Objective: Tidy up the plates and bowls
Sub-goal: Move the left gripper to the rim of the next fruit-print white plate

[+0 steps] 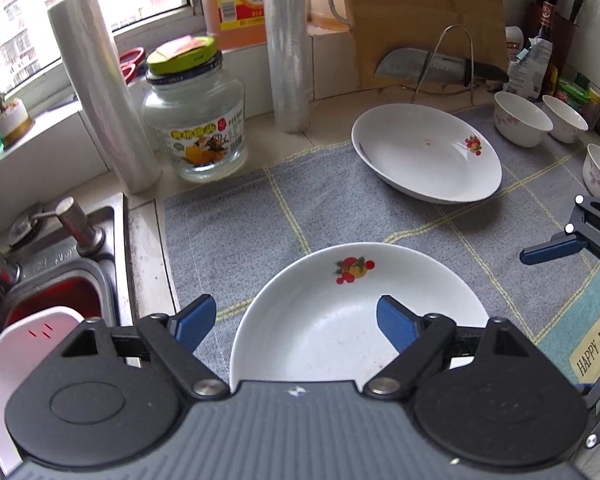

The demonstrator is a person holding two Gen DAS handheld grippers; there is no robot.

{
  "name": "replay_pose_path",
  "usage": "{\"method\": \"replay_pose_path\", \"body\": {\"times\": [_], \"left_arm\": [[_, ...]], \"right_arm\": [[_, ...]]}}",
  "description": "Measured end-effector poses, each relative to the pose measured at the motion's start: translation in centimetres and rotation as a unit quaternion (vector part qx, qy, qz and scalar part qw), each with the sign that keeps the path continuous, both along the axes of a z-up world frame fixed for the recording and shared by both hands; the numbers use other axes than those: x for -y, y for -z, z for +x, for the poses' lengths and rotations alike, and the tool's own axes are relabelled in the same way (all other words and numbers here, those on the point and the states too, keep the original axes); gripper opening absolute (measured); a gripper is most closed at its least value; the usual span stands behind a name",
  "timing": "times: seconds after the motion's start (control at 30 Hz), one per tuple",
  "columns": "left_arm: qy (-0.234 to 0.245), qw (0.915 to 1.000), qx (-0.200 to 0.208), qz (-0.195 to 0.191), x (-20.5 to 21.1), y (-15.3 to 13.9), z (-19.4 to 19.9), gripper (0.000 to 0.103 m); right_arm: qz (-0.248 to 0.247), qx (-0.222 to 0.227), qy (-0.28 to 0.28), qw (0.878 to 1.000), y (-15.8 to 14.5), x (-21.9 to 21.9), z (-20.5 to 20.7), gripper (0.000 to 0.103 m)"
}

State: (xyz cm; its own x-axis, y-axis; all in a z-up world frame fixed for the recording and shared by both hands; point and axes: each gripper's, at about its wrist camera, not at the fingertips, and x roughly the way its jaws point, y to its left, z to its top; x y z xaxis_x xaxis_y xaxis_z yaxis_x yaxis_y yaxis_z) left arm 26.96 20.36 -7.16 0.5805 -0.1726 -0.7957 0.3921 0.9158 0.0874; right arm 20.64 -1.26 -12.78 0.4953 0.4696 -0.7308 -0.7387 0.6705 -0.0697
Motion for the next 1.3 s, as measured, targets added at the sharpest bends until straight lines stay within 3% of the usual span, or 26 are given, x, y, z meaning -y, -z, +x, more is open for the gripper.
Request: {"method": "replay_pose_path", "body": {"times": [0.2,0.37,0.53,0.97,1.3], "left_arm": [[0.011,0.9988,0.048,-0.005,1.9,-1.3,-0.9,0.091],[0.009,0.9971,0.055,-0.053,3.1,-1.9,-0.9,0.091],[-0.012,0.9964,0.058,-0.061,4.7,-2.3,-0.6,0.093],[-0.108,0.9926,0.040,-0.039,10.6,-1.9,-0.8,0.095],[-0.125,0.9908,0.029,-0.044,12.6,-2.1,0.1,0.095]], "right_arm": [[0.005,0.008,0.074,0.997,-0.8,2.3,1.3,0.103],[0.000,0.026,0.129,0.991,-1.7,4.8,2.2,0.103],[-0.006,0.036,0.153,0.988,-1.8,7.7,3.0,0.103],[-0.006,0.030,0.099,0.995,0.2,12.8,6.5,0.103],[0.005,0.038,0.078,0.996,0.2,13.4,8.0,0.103]]}}
